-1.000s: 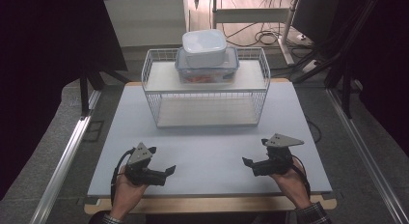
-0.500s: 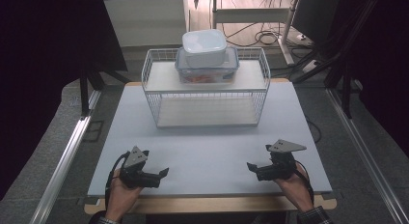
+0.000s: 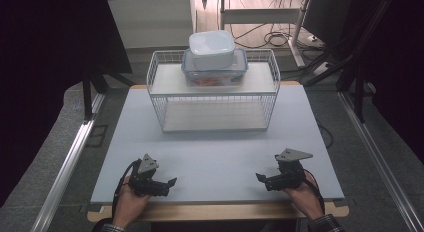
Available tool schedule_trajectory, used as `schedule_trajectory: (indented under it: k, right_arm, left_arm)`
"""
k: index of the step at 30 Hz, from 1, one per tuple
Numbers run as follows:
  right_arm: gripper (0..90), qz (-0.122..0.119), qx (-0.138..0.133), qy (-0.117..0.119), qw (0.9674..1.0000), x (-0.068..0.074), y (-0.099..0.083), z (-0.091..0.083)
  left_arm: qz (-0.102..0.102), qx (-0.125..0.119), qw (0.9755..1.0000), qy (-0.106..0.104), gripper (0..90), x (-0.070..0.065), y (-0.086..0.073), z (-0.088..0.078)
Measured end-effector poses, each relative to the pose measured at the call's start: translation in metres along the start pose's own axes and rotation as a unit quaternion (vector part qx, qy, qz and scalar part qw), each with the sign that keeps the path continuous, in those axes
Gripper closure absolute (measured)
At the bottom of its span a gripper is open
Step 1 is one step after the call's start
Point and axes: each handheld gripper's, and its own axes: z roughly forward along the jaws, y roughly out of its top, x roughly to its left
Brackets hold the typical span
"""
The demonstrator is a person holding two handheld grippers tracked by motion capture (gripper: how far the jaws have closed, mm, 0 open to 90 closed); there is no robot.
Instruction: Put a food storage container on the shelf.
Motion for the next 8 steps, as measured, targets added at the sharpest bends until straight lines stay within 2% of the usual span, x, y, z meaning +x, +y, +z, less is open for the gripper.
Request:
schedule_trajectory:
  k: [8]
  right_arm:
    - [0.8,0.012,0.015,0.004,0.9998,-0.0037,-0.0028,0.0045]
  left_arm:
    - [-0.001,0.016,0.9999,0.0,0.1,-0.0002,-0.0005,0.0048]
